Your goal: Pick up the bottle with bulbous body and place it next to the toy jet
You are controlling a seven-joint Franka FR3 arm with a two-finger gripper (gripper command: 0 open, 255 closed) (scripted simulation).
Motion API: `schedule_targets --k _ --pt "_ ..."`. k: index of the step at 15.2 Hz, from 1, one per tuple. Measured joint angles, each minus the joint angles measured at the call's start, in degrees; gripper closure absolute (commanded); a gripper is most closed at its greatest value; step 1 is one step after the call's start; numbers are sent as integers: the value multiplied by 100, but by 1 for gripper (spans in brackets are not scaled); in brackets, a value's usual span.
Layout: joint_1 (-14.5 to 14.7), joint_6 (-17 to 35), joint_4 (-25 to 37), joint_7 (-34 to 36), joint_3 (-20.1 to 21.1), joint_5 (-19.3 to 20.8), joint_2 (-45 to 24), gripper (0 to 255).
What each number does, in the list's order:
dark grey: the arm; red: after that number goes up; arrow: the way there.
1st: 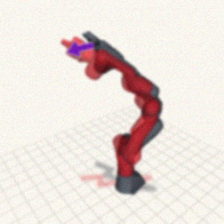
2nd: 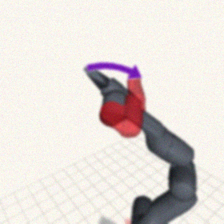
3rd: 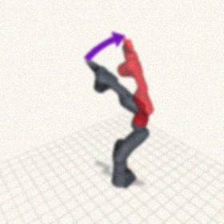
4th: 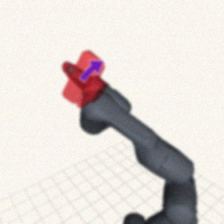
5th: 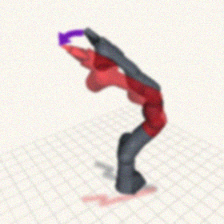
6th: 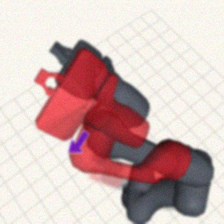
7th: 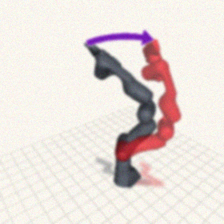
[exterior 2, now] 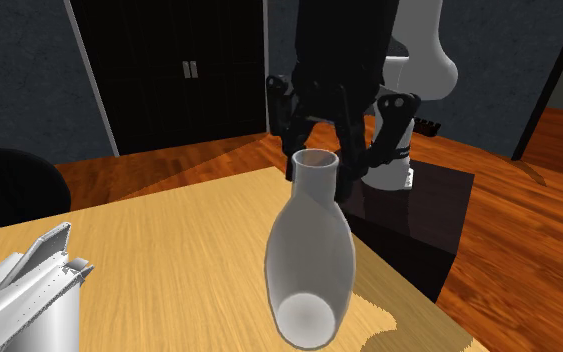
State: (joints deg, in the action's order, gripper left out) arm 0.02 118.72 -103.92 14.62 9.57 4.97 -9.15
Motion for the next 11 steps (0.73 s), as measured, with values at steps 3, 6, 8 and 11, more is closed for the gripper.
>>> schedule_targets --k 3,6,8,11 --pt "-8 -227 165 -34 0 -23 65 255" --pt "-6 -462 364 -50 3 -37 101 255" --pt "-3 -605 480 -57 7 -46 129 255" --pt "-5 -835 712 -79 6 -53 127 255"
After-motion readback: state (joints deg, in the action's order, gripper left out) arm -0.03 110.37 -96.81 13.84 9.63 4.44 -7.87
